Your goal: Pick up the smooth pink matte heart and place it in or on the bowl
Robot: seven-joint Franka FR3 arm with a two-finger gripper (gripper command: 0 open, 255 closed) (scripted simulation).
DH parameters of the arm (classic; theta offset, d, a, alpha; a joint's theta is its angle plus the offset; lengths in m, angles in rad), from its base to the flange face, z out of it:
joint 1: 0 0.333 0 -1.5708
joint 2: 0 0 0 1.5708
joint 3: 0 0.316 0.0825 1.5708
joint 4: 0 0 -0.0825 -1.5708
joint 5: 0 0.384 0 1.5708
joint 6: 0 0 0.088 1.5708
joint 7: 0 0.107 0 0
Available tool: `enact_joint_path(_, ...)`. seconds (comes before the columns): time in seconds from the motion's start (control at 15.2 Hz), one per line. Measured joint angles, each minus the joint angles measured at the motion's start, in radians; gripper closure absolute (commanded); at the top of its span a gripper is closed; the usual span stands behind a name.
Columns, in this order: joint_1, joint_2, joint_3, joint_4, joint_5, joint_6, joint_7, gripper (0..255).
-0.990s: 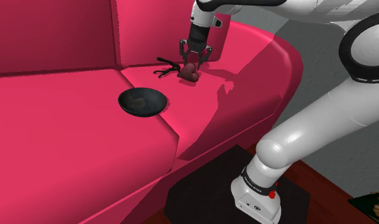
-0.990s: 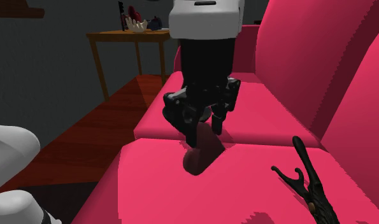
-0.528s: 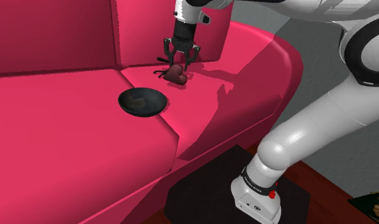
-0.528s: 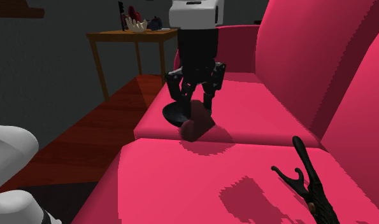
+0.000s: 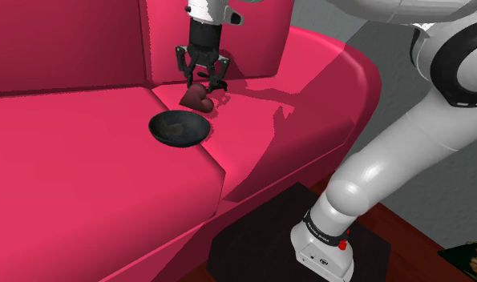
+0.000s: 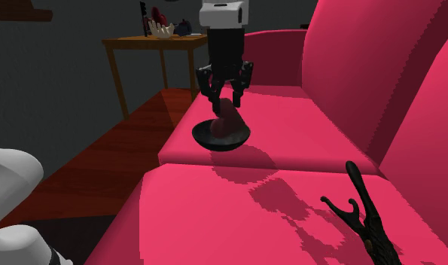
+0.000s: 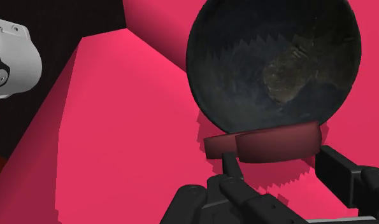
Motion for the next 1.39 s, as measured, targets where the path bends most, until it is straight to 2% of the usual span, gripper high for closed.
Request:
enact_joint_path(0.26, 0.023, 0.028, 0.045, 0.014, -0.002, 0.015, 0.07, 255)
enact_joint_path(1.12, 0.031, 0.016, 0.057, -0.154, 0.007, 0.192, 0.071, 255)
enact_joint_path(1.39, 0.03, 0.019, 0.059, -0.165, 0.007, 0.207, 0.07, 255)
